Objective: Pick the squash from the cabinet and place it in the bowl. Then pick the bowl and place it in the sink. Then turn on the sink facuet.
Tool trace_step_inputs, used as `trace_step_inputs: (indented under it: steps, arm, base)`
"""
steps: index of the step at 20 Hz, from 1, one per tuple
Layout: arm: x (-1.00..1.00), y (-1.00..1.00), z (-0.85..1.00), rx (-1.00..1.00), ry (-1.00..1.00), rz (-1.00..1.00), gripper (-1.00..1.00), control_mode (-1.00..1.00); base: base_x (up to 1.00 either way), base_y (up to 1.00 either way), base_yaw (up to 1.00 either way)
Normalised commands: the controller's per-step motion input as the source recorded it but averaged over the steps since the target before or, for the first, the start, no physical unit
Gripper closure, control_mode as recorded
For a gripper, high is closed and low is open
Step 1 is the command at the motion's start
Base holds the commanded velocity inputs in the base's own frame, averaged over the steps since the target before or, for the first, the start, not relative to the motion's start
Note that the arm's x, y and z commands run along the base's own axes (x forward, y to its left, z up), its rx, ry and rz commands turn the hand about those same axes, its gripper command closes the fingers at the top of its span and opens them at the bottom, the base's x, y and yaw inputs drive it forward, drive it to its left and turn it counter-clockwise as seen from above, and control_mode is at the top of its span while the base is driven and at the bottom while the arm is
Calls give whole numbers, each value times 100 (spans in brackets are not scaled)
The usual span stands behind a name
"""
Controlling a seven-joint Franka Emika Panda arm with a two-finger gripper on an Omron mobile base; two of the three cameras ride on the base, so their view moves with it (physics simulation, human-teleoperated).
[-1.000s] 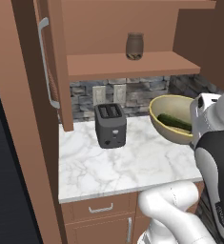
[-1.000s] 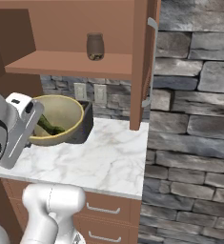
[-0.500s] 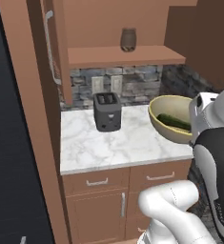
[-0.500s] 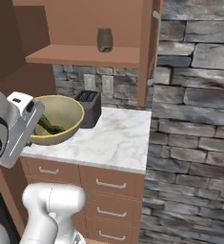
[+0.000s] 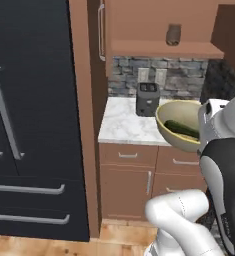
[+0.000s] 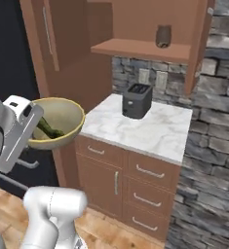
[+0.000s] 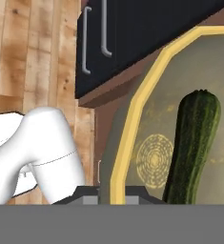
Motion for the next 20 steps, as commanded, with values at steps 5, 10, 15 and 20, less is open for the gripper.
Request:
trace_step_inputs:
  steps: [5, 10, 15, 20]
  arm:
    - [0, 0, 0, 0, 0, 0, 100, 100]
    - [0, 0, 0, 0, 0, 0, 100, 100]
    - [0, 0, 0, 0, 0, 0, 100, 100]
    - [0, 0, 0, 0, 0, 0, 100, 100]
  base:
    - [-58, 3, 75]
    - [-48, 1, 73]
    - [-2, 0, 67]
    - [61, 0, 56]
